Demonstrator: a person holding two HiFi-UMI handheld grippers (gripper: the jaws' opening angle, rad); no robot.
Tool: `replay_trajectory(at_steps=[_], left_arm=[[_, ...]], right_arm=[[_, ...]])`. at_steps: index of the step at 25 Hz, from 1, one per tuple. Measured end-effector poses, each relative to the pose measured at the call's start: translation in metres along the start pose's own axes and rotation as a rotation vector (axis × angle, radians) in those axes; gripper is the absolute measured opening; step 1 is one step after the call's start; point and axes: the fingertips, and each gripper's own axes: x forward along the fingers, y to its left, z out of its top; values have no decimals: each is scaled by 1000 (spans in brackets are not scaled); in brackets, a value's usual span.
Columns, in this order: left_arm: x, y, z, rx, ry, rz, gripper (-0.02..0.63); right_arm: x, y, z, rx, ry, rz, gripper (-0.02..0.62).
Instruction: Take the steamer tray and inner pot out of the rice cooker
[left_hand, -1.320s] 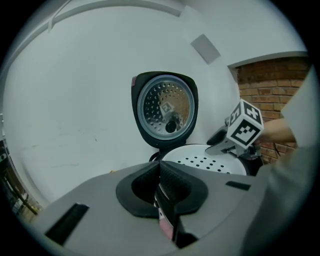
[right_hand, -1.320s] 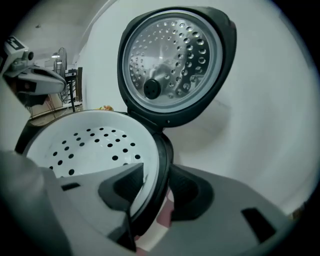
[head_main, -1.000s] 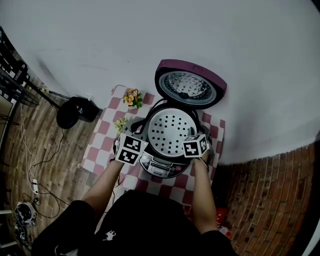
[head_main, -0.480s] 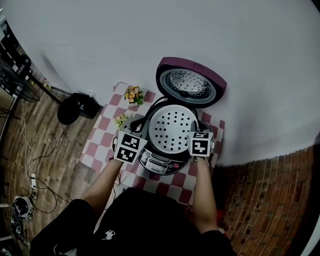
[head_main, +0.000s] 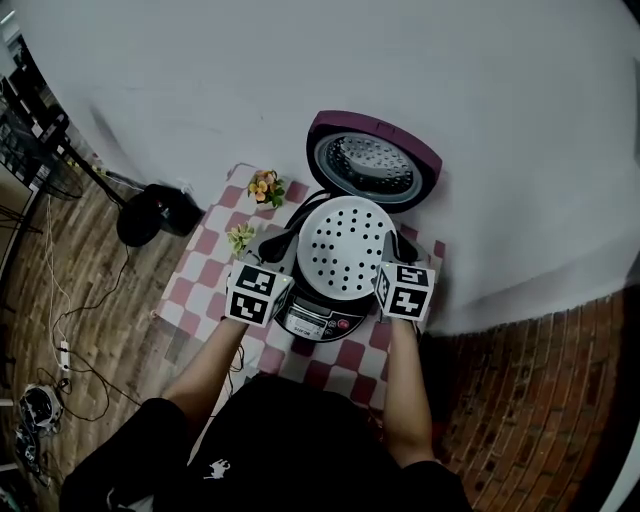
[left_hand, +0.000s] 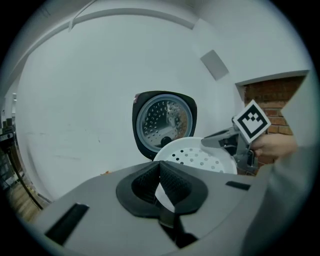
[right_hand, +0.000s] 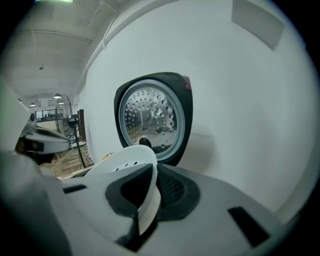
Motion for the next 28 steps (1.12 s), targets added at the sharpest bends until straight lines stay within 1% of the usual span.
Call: replay_trajectory(at_steps=[4, 9, 15, 20, 24, 28], left_arm=[[-5, -10, 11, -15, -39, 7, 3], [-11, -32, 23, -39, -79, 1, 3], [-11, -59, 21, -19, -70, 12, 3], [-12, -79, 20, -26, -68, 19, 3], [-16, -95, 18, -26, -71, 27, 3], [-16, -112, 15, -23, -68, 29, 3]], right_arm=[[-19, -7, 11, 5, -50, 7, 25], [-43, -21, 14, 4, -85, 12, 25], [-65, -41, 12, 7, -114, 12, 25], [-80, -61, 8, 23, -132, 9, 25], [-95, -83, -2, 31, -136, -8, 25], [-109, -109, -17, 64, -134, -26, 25]])
